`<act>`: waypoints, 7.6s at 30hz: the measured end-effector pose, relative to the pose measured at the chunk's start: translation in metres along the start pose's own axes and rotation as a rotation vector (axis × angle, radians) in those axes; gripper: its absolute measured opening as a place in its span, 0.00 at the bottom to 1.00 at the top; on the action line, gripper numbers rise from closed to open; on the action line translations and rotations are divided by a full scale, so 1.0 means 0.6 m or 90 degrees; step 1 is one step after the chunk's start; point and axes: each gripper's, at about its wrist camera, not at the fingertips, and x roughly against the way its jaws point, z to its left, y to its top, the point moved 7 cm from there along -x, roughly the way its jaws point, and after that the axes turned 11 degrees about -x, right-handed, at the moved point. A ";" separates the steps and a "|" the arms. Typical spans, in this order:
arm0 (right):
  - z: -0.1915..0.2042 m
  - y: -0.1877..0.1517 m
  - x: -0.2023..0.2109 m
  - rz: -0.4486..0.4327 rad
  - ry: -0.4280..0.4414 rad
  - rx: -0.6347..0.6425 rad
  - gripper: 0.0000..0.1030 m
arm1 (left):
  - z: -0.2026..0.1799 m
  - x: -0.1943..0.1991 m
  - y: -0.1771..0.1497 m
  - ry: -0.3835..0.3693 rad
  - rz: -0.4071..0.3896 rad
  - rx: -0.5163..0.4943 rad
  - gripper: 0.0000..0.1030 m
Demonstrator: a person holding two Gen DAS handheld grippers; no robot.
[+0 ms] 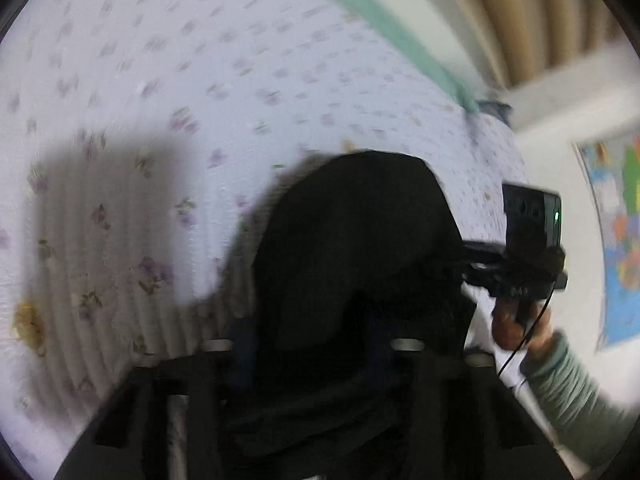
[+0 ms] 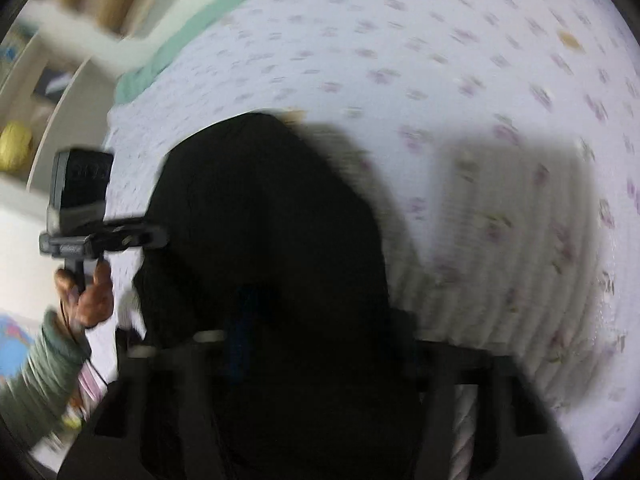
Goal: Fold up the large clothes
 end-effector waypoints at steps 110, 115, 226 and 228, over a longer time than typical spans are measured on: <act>0.195 -0.677 0.095 -0.179 -0.180 0.058 0.63 | -0.388 0.095 -0.613 0.106 -0.092 -0.066 0.50; 0.253 -0.659 0.190 -0.266 -0.141 0.095 0.63 | -0.427 0.180 -0.578 0.120 -0.184 -0.089 0.50; 0.072 -1.271 0.329 -0.241 -0.130 -0.180 0.16 | -0.434 0.359 -1.179 0.051 -0.220 0.127 0.12; 0.071 -1.264 0.356 -0.272 -0.094 -0.203 0.14 | -0.436 0.386 -1.169 0.042 -0.251 0.121 0.11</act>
